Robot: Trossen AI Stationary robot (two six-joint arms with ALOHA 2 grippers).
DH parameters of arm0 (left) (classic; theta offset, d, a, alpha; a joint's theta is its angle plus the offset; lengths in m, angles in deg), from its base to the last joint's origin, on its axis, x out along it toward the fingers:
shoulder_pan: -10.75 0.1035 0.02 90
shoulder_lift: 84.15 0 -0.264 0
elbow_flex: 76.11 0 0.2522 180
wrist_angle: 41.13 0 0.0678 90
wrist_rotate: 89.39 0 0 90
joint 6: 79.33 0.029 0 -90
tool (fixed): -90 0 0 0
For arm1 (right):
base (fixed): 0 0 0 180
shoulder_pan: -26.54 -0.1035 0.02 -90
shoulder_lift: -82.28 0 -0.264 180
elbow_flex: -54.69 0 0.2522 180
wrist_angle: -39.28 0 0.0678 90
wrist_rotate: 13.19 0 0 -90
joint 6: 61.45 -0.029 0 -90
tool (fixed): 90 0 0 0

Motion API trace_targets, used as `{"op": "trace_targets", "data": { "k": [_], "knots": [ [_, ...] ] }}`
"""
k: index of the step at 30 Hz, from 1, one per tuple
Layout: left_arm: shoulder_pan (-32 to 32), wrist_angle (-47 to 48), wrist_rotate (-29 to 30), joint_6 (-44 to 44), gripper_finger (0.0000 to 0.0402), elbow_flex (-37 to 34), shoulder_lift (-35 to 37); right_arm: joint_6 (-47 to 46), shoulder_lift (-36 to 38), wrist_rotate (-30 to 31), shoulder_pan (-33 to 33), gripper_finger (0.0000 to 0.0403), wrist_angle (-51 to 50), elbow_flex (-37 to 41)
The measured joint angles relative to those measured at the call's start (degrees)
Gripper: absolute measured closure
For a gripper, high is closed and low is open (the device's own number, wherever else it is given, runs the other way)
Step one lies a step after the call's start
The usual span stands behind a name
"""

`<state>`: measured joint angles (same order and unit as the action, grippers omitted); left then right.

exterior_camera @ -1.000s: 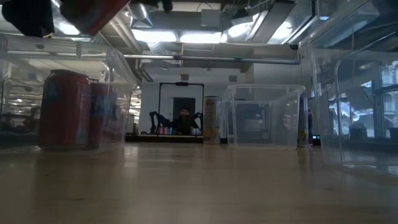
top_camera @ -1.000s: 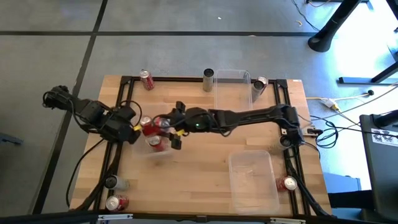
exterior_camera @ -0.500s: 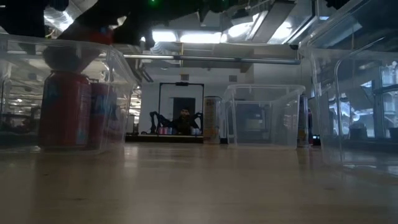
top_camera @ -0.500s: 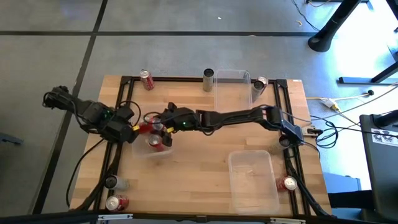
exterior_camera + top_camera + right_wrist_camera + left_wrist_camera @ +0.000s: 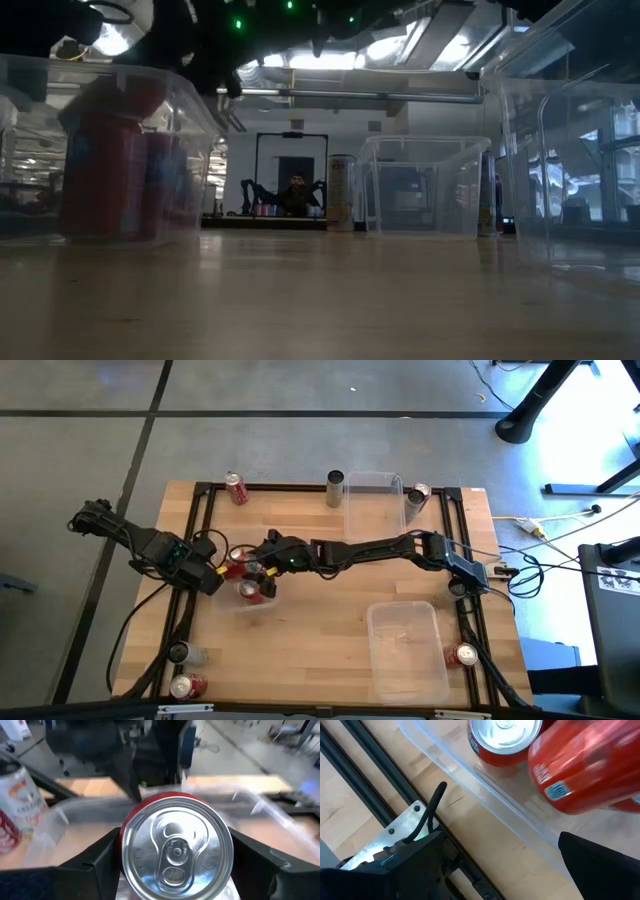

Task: Sort soda cans
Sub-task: Put the red soda can into the middle transparent bin

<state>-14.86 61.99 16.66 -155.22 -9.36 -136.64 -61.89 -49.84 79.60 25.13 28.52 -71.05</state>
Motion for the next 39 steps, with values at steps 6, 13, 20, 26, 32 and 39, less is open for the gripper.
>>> {"op": "trace_targets", "data": {
  "k": [6,13,20,26,32,39],
  "knots": [
    [0.0,-0.1,0.2,0.8,0.0018,0.0,0.0,0.7,0.0,-0.9,0.0,0.0123,-3.4,0.0],
    [0.0,-0.2,0.6,1.1,0.0018,-0.1,0.0,0.7,-0.2,-0.9,0.0,0.0123,-5.8,0.0],
    [0.0,-0.4,0.9,1.4,0.0018,-0.1,0.0,0.7,-1.6,-0.6,0.0,0.0123,-6.9,-0.2],
    [0.0,-0.5,1.1,1.5,0.0018,-0.1,-0.1,0.5,-1.7,0.5,-0.1,0.0123,-7.0,-0.2],
    [0.0,-1.3,1.3,2.6,0.0018,-0.1,-0.1,0.6,-1.8,0.8,0.0,0.0042,-7.0,-0.2],
    [0.0,-1.9,1.5,2.9,0.0018,-0.1,-0.1,0.7,-1.8,1.0,0.0,0.0020,-7.1,-0.1]
  ]
}}
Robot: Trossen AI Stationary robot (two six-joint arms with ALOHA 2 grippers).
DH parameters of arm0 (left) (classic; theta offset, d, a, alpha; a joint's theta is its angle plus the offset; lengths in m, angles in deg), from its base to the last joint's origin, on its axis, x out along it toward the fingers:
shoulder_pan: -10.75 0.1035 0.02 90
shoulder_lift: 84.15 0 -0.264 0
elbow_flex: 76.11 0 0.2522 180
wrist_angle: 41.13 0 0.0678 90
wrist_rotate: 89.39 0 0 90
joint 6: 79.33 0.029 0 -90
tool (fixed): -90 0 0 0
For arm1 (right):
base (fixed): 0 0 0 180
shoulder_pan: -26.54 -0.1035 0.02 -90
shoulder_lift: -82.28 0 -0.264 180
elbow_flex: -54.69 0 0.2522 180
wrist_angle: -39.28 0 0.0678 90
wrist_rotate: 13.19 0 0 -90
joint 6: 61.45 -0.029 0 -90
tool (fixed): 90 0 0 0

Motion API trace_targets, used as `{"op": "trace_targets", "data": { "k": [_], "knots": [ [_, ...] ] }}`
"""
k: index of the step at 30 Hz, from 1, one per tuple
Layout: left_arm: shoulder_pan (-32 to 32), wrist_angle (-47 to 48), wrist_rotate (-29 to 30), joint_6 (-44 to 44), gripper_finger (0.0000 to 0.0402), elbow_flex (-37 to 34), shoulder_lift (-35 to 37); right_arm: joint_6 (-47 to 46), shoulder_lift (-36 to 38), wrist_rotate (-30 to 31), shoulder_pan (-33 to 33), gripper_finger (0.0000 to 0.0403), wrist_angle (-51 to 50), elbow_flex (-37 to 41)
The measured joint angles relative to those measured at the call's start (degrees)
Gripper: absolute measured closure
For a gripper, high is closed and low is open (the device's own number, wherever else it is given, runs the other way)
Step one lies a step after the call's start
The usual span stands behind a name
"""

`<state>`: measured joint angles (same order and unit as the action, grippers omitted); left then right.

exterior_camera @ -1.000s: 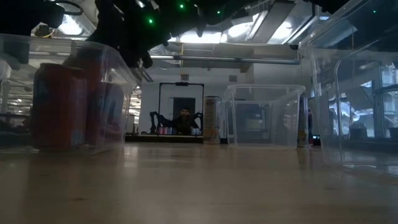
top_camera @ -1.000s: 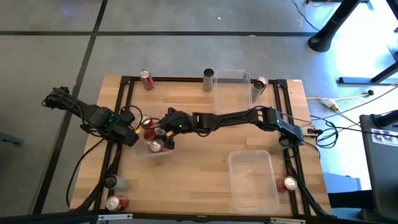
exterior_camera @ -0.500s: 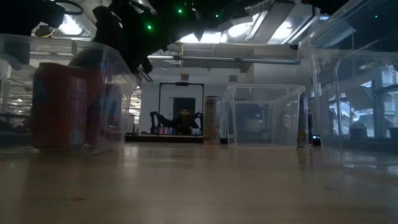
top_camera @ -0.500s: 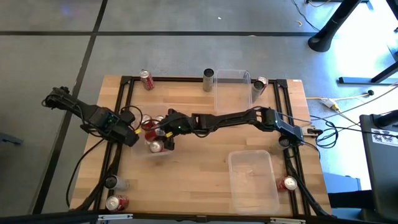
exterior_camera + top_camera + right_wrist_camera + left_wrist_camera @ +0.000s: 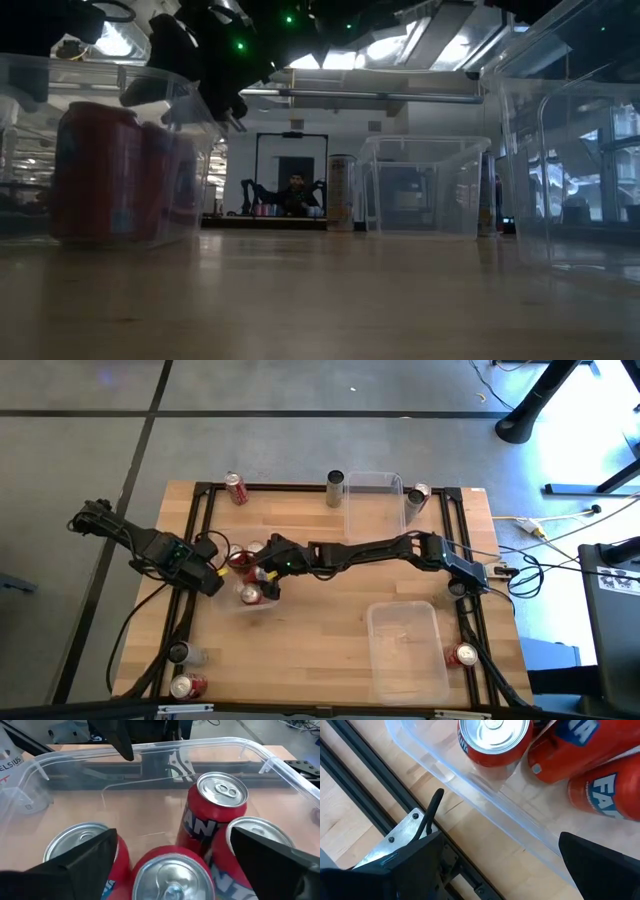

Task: Sort soda cans
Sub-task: Put the red soda can into the middle transparent bin

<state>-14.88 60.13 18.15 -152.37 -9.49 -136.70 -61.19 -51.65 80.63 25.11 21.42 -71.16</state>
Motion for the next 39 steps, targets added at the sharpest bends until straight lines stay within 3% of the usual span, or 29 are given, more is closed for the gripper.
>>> {"op": "trace_targets", "data": {
  "k": [10,20,24,33,36,39],
  "knots": [
    [0.0,-0.1,0.1,0.0,0.0018,0.0,0.0,0.1,-0.3,-0.3,0.0,0.0069,-2.0,-1.7],
    [0.0,-0.1,0.2,0.0,0.0018,0.0,0.0,3.5,-0.4,-0.2,0.0,0.0112,-18.6,-12.5],
    [0.0,-0.1,0.3,0.1,0.0018,0.0,0.0,6.6,-0.4,3.7,0.0,0.0134,-26.0,-15.7],
    [0.0,-4.0,2.3,4.5,0.0018,0.9,0.0,9.4,0.2,7.0,-0.7,0.0194,-29.0,-16.0],
    [0.1,-6.5,5.0,6.1,0.0018,3.5,0.0,10.6,1.3,9.4,-1.8,0.0213,-32.4,-19.0],
    [0.2,-10.9,11.4,9.0,0.0018,5.1,0.1,10.7,2.4,12.9,-2.7,0.0228,-37.3,-21.8]
  ]
}}
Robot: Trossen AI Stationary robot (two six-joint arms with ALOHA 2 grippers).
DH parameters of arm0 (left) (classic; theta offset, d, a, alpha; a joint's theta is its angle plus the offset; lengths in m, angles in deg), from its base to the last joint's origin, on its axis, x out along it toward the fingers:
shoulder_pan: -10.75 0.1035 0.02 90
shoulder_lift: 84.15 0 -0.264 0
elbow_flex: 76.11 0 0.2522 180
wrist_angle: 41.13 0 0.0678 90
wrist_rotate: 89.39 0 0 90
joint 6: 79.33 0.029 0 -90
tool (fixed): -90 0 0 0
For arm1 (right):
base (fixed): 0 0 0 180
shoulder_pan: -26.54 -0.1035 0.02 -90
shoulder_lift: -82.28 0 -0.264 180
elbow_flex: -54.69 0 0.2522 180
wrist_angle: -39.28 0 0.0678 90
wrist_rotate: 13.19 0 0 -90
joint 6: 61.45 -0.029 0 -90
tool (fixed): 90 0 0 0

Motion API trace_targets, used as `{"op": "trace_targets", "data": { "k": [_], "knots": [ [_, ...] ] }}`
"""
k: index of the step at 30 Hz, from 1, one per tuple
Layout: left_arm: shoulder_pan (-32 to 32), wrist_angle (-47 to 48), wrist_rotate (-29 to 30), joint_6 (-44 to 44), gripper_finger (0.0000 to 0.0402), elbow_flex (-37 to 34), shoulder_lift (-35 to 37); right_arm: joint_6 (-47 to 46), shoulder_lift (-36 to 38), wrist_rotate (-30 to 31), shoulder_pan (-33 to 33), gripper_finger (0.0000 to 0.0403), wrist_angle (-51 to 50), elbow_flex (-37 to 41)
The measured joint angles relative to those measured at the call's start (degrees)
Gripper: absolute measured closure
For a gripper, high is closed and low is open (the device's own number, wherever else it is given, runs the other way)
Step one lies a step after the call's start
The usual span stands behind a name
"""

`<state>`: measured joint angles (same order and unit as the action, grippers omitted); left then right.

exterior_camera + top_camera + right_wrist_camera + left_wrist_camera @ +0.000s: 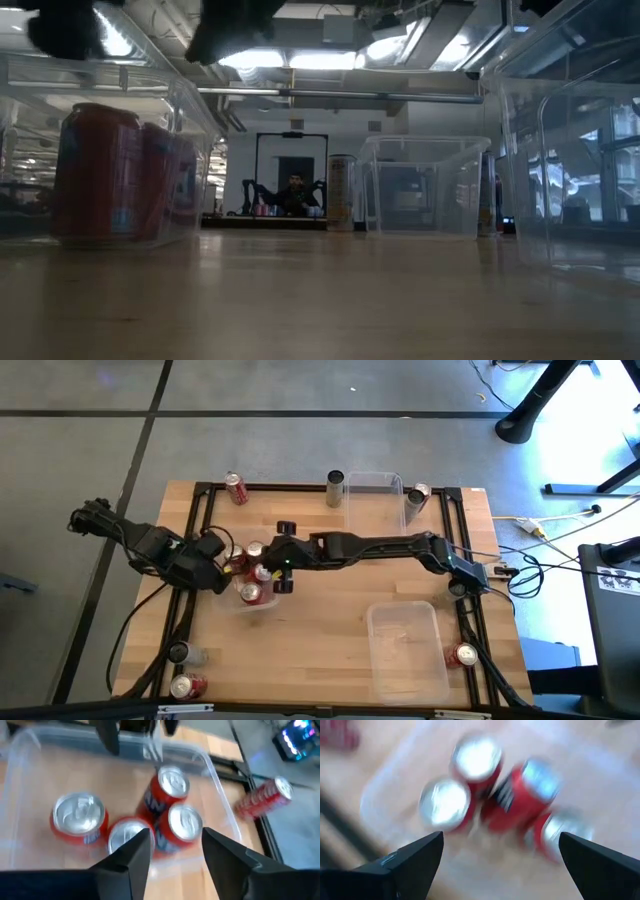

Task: Sort soda cans
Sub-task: Put the red soda can into the middle transparent bin

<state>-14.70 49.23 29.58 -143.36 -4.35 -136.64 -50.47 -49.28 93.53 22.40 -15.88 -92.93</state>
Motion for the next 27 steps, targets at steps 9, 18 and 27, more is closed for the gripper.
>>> {"op": "trace_targets", "data": {
  "k": [9,18,27],
  "knots": [
    [6.6,-12.9,5.3,9.3,0.0018,-2.7,-5.7,-7.2,4.9,8.2,-2.5,0.0246,-18.1,-0.5],
    [11.3,-12.6,4.1,10.1,0.0018,-2.8,-13.8,-15.0,6.7,18.5,-4.7,0.0246,-32.1,-0.5],
    [11.3,-10.4,3.6,9.9,0.0018,-2.8,-16.0,-15.3,6.6,18.7,-4.9,0.0246,-32.1,0.3]
  ]
}}
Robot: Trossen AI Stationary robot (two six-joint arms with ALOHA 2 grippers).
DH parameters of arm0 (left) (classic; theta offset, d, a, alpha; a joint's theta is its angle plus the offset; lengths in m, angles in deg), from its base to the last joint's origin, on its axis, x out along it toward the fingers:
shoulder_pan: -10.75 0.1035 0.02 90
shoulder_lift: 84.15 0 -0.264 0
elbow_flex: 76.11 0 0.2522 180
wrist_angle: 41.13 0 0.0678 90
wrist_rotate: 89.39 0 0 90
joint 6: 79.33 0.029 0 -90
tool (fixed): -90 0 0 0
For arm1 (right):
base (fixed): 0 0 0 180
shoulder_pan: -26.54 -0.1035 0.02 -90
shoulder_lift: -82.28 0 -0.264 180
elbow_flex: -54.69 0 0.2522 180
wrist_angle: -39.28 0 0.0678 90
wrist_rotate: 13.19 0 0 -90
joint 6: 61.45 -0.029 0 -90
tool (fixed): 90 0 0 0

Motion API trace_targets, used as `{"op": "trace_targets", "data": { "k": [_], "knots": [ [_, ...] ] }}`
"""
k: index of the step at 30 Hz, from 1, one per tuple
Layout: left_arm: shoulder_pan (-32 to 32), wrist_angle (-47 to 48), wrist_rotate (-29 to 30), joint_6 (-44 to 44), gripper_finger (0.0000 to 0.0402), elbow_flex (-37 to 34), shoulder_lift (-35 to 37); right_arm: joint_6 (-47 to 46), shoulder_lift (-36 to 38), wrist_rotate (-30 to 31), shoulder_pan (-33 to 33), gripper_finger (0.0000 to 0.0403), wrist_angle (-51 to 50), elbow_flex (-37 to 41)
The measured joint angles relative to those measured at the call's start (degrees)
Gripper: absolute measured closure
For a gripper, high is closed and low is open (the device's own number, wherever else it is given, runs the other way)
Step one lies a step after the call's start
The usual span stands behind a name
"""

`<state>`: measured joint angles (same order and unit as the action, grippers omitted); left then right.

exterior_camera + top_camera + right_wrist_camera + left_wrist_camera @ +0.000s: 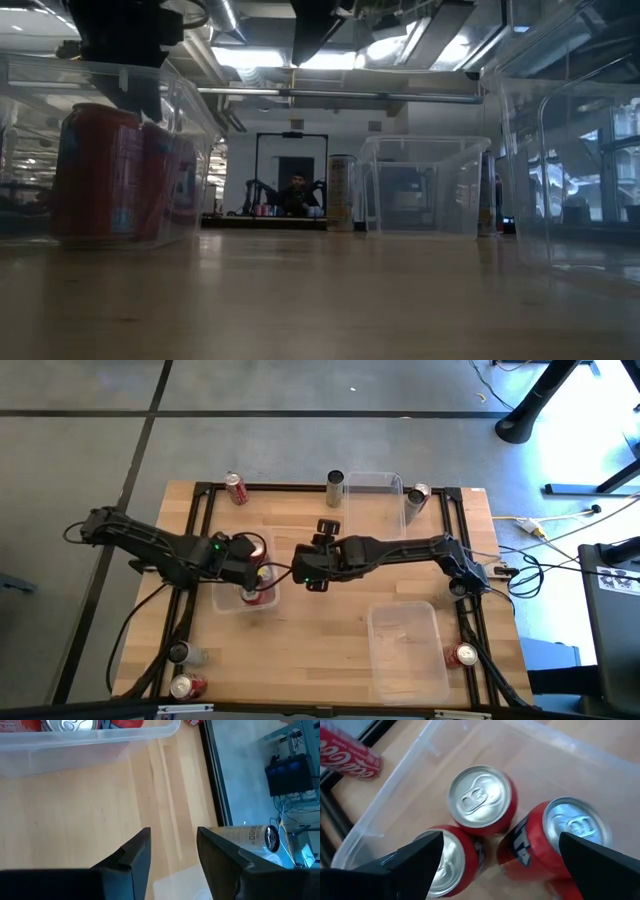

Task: Sort soda cans
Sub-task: Put the red soda can into the middle transparent bin, then move the middle transparent bin to the top left of the table

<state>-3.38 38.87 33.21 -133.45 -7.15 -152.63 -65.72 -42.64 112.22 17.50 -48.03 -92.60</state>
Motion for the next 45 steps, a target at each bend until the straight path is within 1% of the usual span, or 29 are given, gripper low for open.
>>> {"op": "trace_targets", "data": {
  "k": [4,10,14,18,23,27,31,37,39,45],
  "knots": [
    [0.0,2.7,0.0,-1.8,0.0018,-0.1,0.0,0.0,0.0,0.0,0.0,0.0246,0.0,0.0],
    [0.0,0.7,-0.2,-0.9,0.0018,-0.5,0.0,0.0,0.0,0.0,0.0,0.0246,0.3,0.0],
    [0.0,2.9,-0.4,-1.3,0.0018,-0.5,0.0,0.0,0.0,-0.3,0.0,0.0246,0.5,0.0],
    [0.0,3.0,-0.4,-1.4,0.0018,-0.5,0.2,0.0,0.0,-0.4,0.0,0.0246,0.5,0.0],
    [-1.4,4.5,-0.5,-1.2,0.0018,2.5,0.5,0.2,0.0,-0.4,0.0,0.0246,0.4,0.0],
    [-5.2,5.1,-0.7,-0.9,0.0018,6.2,1.8,-0.2,-0.1,-0.5,-0.1,0.0246,-1.9,0.0],
    [-11.5,4.0,-0.7,-1.4,0.0018,8.6,3.5,-1.8,-0.1,-1.2,-0.9,0.0246,-4.8,0.0],
    [-20.9,-2.1,-0.7,-4.2,0.0018,8.9,4.3,-2.1,-0.1,-5.9,-2.8,0.0246,-5.5,0.0],
    [-23.1,-3.2,-0.8,-5.7,0.0018,8.9,4.3,-2.9,-0.1,-6.5,-3.3,0.0246,-6.4,0.0],
    [-28.7,-8.2,-1.6,-5.2,0.0018,8.9,3.6,-5.8,-0.1,-6.4,-5.6,0.0246,-7.6,0.0]
  ]
}}
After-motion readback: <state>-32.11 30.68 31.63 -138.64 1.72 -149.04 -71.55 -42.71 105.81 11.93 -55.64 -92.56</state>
